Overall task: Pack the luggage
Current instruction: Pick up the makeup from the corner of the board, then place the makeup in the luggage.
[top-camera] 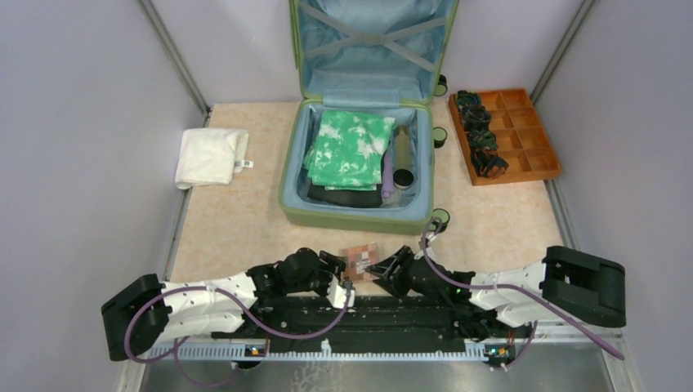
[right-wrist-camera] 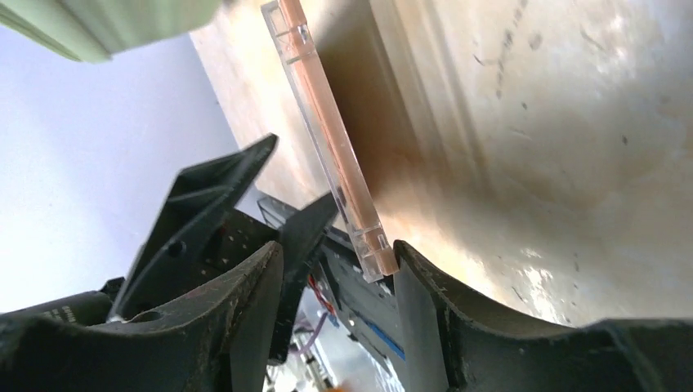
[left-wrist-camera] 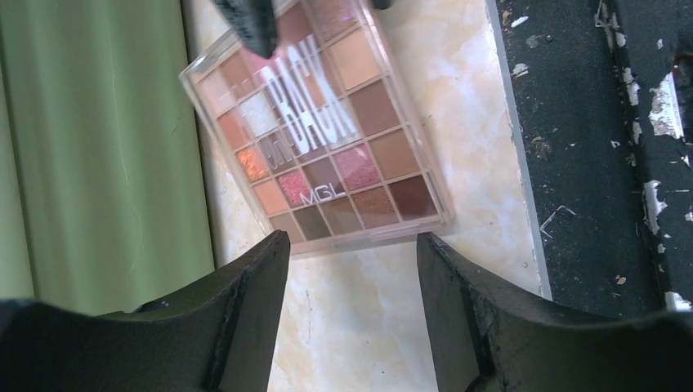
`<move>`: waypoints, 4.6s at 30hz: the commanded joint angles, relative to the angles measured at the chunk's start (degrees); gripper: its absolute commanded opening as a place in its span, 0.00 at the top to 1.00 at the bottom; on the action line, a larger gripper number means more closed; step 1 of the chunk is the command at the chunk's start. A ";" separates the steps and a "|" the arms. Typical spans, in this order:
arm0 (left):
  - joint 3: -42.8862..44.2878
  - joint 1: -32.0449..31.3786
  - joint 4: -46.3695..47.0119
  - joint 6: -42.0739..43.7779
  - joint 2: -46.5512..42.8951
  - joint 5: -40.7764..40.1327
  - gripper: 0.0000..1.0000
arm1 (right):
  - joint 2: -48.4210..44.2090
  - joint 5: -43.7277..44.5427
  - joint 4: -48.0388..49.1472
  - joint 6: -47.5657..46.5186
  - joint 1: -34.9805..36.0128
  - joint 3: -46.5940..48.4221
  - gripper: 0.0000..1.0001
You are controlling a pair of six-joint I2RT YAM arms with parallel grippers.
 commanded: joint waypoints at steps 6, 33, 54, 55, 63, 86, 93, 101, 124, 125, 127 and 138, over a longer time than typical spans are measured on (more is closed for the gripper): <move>0.13 -0.20 0.25 0.75 0.86 3.24 0.34 | 2.37 5.26 3.60 -5.21 -0.40 3.03 0.47; -0.35 -0.24 0.10 2.19 0.74 1.29 0.35 | 17.50 4.31 16.54 -19.36 -5.80 12.57 0.60; 12.52 -0.24 -25.94 -5.88 -9.41 -2.38 0.07 | 23.79 2.98 28.29 -19.26 -5.95 12.60 1.00; 13.58 -0.14 -28.49 -6.34 -11.16 -2.22 0.06 | 22.87 3.27 27.64 -19.49 -5.53 12.20 1.00; 22.28 -0.01 -44.99 -8.88 -16.27 -5.02 0.01 | 13.51 5.81 18.64 -23.11 -2.53 11.67 1.00; 66.62 31.21 -48.22 -18.57 15.79 7.69 0.01 | -16.13 -14.12 -38.15 -40.90 -29.70 36.91 1.00; 70.23 36.35 -49.34 -22.43 21.01 5.15 0.01 | -9.23 -25.86 -48.47 -48.42 -43.85 46.21 1.00; 69.02 40.25 -45.57 -24.32 22.68 3.00 0.01 | -1.52 -25.25 -48.71 -53.79 -48.48 48.85 1.00; 67.15 42.63 -41.67 -26.69 24.48 -2.08 0.01 | 19.05 -19.60 -47.77 -63.35 -49.08 59.30 0.77; 67.30 42.81 -41.61 -26.96 24.78 -2.31 0.01 | 19.44 -19.49 -48.33 -64.08 -49.10 59.85 0.68; 67.39 43.24 -41.69 -27.17 25.36 -2.44 0.01 | 19.72 -18.35 -50.50 -65.38 -49.06 61.47 0.43; 65.08 46.29 -37.33 -28.09 27.59 -4.06 0.02 | 11.52 -5.53 -58.19 -68.45 -49.28 68.20 0.07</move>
